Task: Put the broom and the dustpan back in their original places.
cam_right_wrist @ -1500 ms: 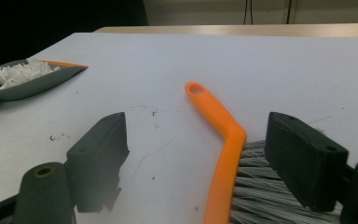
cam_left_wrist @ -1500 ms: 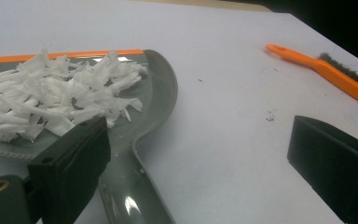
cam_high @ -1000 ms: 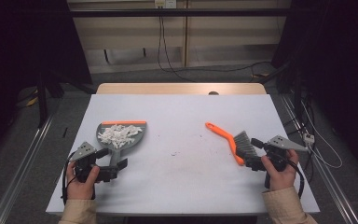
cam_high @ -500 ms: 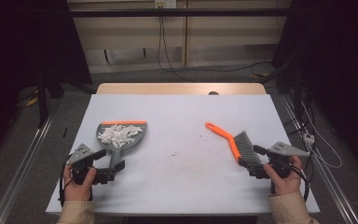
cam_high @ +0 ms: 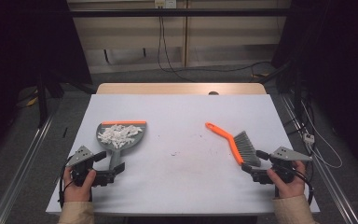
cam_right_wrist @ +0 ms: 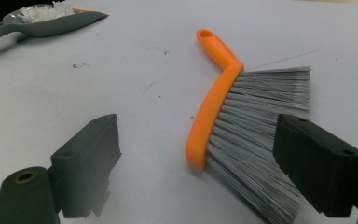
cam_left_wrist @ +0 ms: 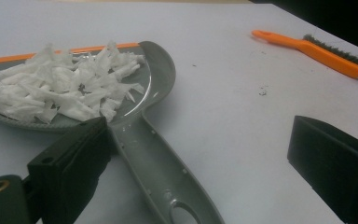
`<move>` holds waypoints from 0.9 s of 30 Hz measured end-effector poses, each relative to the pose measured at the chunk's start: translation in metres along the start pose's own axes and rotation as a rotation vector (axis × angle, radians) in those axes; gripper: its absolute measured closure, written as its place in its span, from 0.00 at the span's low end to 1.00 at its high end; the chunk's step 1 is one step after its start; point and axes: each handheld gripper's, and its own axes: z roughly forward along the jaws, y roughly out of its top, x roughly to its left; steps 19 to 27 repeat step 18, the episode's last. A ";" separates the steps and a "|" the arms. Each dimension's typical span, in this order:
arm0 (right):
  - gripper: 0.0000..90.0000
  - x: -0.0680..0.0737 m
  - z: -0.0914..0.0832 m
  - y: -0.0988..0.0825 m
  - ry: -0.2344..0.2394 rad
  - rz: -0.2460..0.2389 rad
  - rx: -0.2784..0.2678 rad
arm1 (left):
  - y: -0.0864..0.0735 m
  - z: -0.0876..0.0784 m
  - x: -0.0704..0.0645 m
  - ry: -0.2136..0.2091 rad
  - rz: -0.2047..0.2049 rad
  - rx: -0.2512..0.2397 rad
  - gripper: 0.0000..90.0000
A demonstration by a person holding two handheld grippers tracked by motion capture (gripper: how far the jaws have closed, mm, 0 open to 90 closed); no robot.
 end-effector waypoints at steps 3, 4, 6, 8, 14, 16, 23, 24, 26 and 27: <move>0.16 0.001 0.000 -0.003 0.003 -0.009 0.016 | 0.000 -0.001 0.001 -0.004 0.002 -0.004 0.06; 0.16 0.001 0.001 -0.004 0.001 -0.014 0.021 | 0.000 -0.001 0.001 -0.004 0.002 -0.005 0.06; 0.16 0.002 0.001 -0.006 0.000 -0.026 0.035 | -0.001 0.000 0.001 -0.012 0.007 -0.002 0.06; 0.16 0.003 0.002 -0.008 0.003 -0.026 0.037 | -0.002 0.001 0.001 -0.016 0.012 -0.002 0.06; 0.16 0.002 0.003 -0.010 -0.005 -0.034 0.050 | -0.002 0.002 0.003 -0.021 0.017 -0.009 0.06; 0.16 0.002 0.003 -0.010 -0.011 -0.044 0.057 | -0.002 0.003 0.003 -0.025 0.014 -0.008 0.06; 0.16 0.002 0.004 -0.011 -0.023 -0.051 0.074 | -0.002 0.004 0.003 -0.025 0.014 -0.006 0.06; 0.16 0.002 0.004 -0.011 -0.023 -0.051 0.074 | -0.002 0.004 0.003 -0.025 0.014 -0.006 0.06; 0.16 0.002 0.004 -0.011 -0.023 -0.051 0.074 | -0.002 0.004 0.003 -0.025 0.014 -0.006 0.06; 0.16 0.002 0.004 -0.011 -0.023 -0.051 0.074 | -0.002 0.004 0.003 -0.025 0.014 -0.006 0.06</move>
